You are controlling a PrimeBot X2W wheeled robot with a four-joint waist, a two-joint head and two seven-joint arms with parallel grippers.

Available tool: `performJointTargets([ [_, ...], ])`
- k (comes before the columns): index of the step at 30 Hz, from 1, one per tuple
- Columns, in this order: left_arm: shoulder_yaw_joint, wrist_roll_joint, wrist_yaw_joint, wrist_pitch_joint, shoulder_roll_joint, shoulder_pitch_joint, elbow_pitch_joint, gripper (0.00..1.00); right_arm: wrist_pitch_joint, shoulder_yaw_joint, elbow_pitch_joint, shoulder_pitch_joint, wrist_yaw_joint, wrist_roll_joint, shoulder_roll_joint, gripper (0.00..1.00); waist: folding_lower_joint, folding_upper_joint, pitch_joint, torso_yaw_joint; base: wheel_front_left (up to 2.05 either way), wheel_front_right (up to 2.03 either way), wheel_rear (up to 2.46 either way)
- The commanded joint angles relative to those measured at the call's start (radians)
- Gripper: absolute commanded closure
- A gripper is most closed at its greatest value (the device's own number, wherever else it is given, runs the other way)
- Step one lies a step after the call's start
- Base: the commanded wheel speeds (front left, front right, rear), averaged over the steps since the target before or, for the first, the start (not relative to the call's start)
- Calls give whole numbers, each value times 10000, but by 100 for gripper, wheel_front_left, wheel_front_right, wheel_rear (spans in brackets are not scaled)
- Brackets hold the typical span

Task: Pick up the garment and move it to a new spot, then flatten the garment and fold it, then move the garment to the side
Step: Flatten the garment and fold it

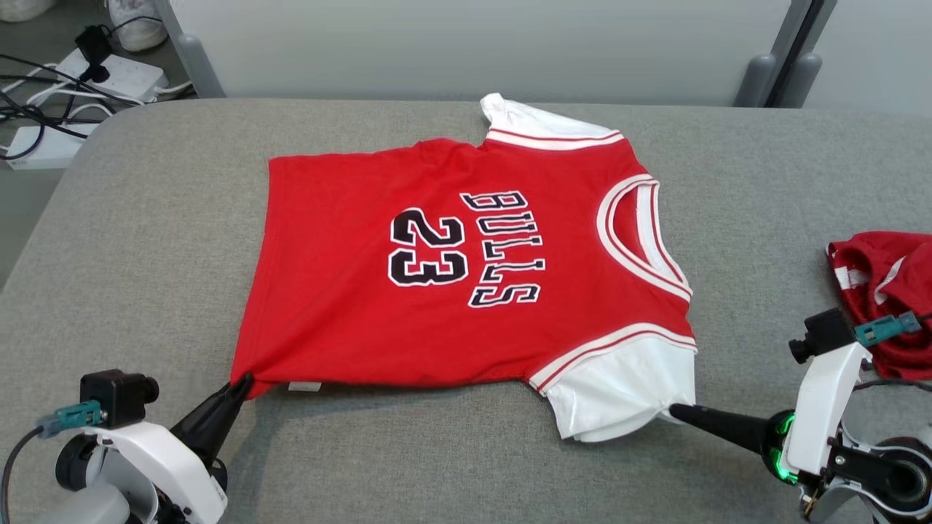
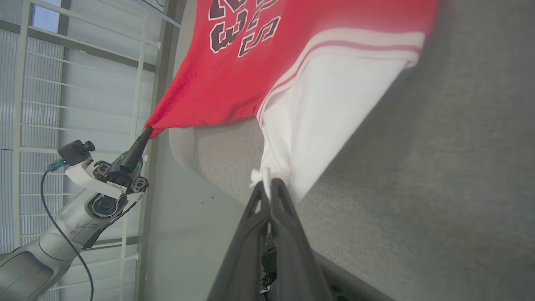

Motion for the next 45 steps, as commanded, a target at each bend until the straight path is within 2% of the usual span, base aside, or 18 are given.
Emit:
performJointTargets([
  [1, 343, -61, -25, -60, 464, -121, -58, 100, -72, -2, -296, 142, 16, 57, -260, 100, 0, 0, -135, 46, 0, 0, 0],
  [19, -318, -514, -25, 11, 547, 468, 586, 100, -122, 59, -481, 1358, 16, 182, -236, 100, 0, 0, -492, 206, 0, 0, 0],
  [23, -535, -717, -25, 382, 558, 511, 271, 100, -115, 35, -603, 1401, 16, 168, -225, 100, 0, 0, -504, 190, 0, 0, 0],
  [26, -683, -886, -25, 736, 769, 497, -304, 100, -90, -84, -1045, 1386, 16, 395, -131, 100, 0, 0, -509, 159, 0, 0, 0],
  [29, -788, -988, -25, 1232, 1272, 397, -1017, 100, 184, -134, -1672, 1372, 16, 692, -220, 100, 0, 0, -540, 153, 0, 0, 0],
  [30, -835, -978, 22, 1629, 1718, 301, -1435, 100, 316, -246, -2100, 1339, 16, 900, -373, 100, 0, 0, -569, 160, 0, 0, 0],
  [32, -777, -1057, 184, 1926, 2154, 228, -1902, 100, 431, -362, -2489, 1315, 16, 1108, -571, 100, 0, 0, -601, 167, 0, 0, 0],
  [33, -777, -1057, 184, 1926, 2154, 228, -1902, 100, 431, -362, -2489, 1315, 16, 1108, -571, 100, 0, 0, -601, 167, 0, 0, 0],
  [34, -731, -1098, 432, 2241, 2666, 172, -2420, 100, 556, -449, -2892, 1328, 16, 1368, -808, 100, 0, 0, -637, 173, 0, 0, 0],
  [35, -731, -1098, 432, 2241, 2666, 172, -2420, 100, 556, -449, -2892, 1328, 16, 1368, -808, 100, 0, 0, -637, 173, 0, 0, 0],
  [39, -456, -1418, 866, 2698, 3767, 98, -3789, 100, 441, -881, -3882, 1259, 16, 2018, -1325, 100, 0, 0, -659, 193, 0, 0, 0],
  [45, 269, -1555, 1602, 2856, 5488, -330, -5879, 100, -320, -1855, -5509, 739, 16, 2976, -2262, 100, 0, 0, -653, 186, 0, 0, 0],
])
